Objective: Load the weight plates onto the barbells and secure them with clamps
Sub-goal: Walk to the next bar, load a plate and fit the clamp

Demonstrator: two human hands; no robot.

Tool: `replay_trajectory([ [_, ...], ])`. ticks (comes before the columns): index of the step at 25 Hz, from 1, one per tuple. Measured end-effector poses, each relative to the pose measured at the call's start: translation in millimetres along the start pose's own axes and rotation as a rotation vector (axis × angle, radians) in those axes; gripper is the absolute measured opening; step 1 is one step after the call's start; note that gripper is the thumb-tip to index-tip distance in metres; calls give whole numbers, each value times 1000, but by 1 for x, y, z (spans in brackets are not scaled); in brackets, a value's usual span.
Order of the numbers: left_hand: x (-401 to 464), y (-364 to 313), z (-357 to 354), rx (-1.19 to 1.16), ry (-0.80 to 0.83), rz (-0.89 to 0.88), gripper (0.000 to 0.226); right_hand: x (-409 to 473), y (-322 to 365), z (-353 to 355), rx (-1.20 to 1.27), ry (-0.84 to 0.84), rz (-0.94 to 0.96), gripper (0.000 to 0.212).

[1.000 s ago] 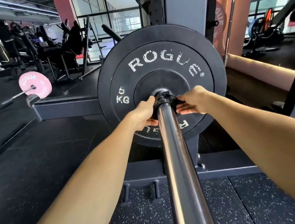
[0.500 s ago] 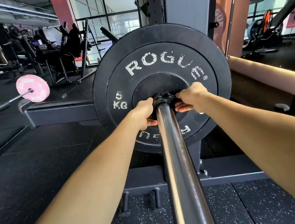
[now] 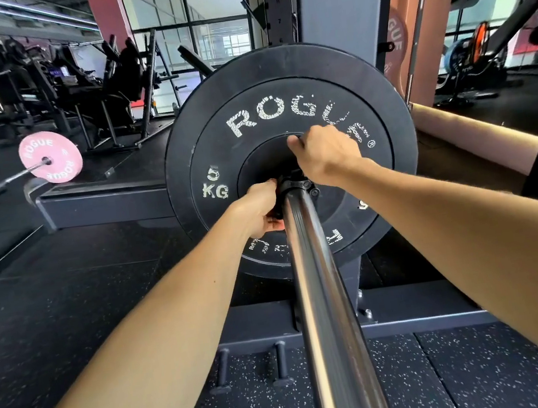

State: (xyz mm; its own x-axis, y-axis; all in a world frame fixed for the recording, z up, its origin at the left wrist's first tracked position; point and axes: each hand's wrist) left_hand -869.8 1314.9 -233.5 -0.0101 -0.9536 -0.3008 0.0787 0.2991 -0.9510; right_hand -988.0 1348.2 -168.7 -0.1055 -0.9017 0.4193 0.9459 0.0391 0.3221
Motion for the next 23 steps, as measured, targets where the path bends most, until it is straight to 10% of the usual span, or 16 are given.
replay_trajectory([
  [7, -4, 1, 0, 16, 26, -3, 42, -7, 3, -11, -49, 127, 221, 43],
  [16, -17, -16, 2, 147, 106, 64, 95, -23, -41, -34, 571, 172, -500, 31],
  [23, -14, -13, -3, 87, 69, 35, 61, -27, -42, -58, 976, 231, -695, 29],
])
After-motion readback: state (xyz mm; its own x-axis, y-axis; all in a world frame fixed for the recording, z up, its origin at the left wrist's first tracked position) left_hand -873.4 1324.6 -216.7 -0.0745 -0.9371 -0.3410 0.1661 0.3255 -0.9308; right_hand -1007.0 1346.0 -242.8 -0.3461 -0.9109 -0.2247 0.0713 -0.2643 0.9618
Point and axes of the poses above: each hand's wrist, its own x-axis towards the middle knuckle, its own z-axis out of the back of the hand, y = z × x, and after that the axes turned 2 degrees about -y, right-handed
